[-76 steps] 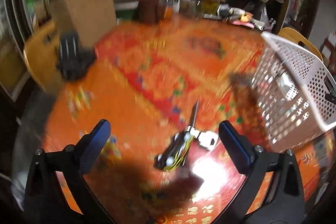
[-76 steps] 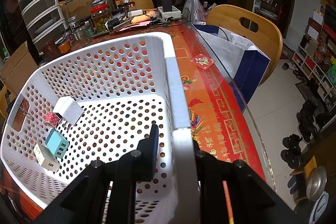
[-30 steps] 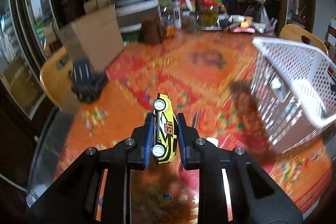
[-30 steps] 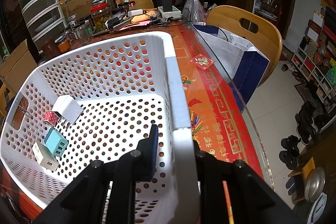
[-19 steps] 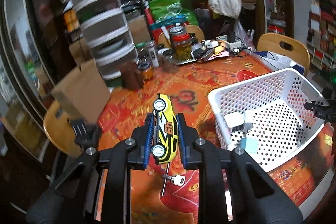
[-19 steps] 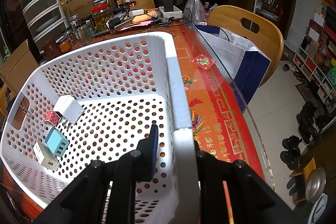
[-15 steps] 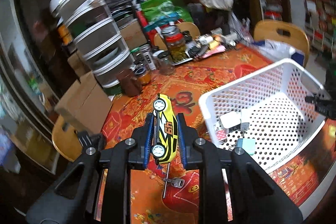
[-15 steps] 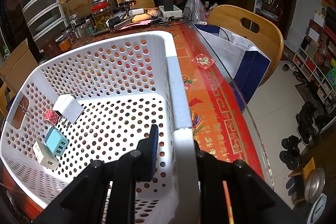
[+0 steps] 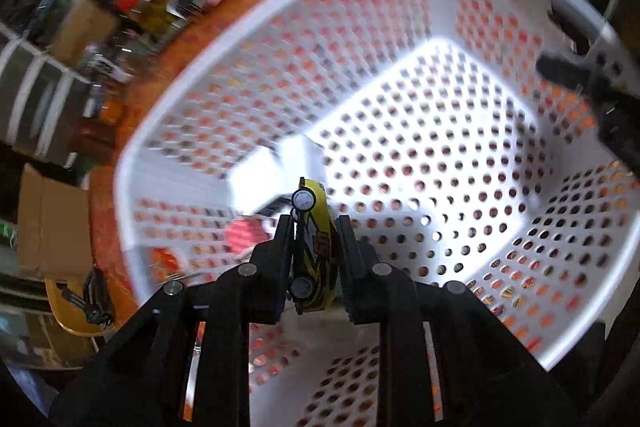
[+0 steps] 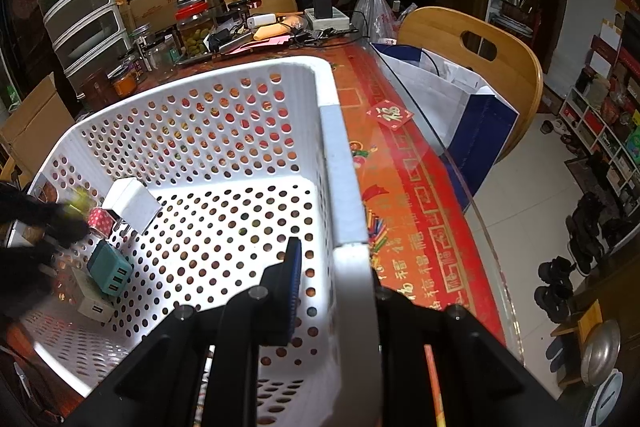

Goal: Organize rigid objects

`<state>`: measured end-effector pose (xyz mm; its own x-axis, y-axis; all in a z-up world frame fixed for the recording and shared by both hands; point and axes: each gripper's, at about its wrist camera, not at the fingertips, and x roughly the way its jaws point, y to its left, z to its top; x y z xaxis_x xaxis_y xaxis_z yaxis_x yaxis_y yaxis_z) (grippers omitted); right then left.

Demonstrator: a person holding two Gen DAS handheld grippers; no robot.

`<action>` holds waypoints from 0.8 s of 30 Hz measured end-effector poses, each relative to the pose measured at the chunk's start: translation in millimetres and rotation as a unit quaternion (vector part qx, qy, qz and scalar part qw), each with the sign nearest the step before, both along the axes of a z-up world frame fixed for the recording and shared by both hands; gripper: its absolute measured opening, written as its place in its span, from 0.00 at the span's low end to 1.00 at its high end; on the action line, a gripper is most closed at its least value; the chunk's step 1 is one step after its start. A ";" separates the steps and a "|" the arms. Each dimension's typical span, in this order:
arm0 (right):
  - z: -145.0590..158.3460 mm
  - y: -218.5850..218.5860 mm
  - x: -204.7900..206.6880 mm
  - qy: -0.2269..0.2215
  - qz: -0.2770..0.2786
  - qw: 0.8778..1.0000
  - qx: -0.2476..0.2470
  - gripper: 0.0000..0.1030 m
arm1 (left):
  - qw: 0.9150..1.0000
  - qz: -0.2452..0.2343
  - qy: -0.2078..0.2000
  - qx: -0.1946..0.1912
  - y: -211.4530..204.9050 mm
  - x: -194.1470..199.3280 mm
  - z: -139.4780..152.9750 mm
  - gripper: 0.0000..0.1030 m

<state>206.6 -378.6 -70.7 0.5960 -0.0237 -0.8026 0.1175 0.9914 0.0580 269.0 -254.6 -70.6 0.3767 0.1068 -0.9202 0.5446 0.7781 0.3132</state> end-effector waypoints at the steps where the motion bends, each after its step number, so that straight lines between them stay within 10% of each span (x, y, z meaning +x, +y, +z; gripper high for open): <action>1: -0.1 -0.1 -0.2 -0.001 0.001 1.000 0.001 0.16 | 1.000 -0.002 0.008 0.000 -0.1 1.4 -5.8 0.19; 16: 1.3 0.4 -0.2 -0.001 0.005 1.000 0.006 0.16 | 0.997 0.004 0.067 -0.024 -5.1 8.0 -19.6 0.21; 18: 1.4 0.6 0.3 0.000 0.005 1.000 0.005 0.16 | 0.998 0.001 0.059 -0.031 -4.0 5.5 -16.6 0.27; 22: 1.4 0.5 0.6 0.002 0.005 1.000 0.006 0.16 | 0.997 -0.023 -0.029 -0.064 6.9 -8.7 12.0 0.71; 24: 0.7 0.4 0.4 0.003 0.005 1.000 0.006 0.16 | 0.992 -0.017 -0.081 -0.097 28.7 -26.2 36.3 0.73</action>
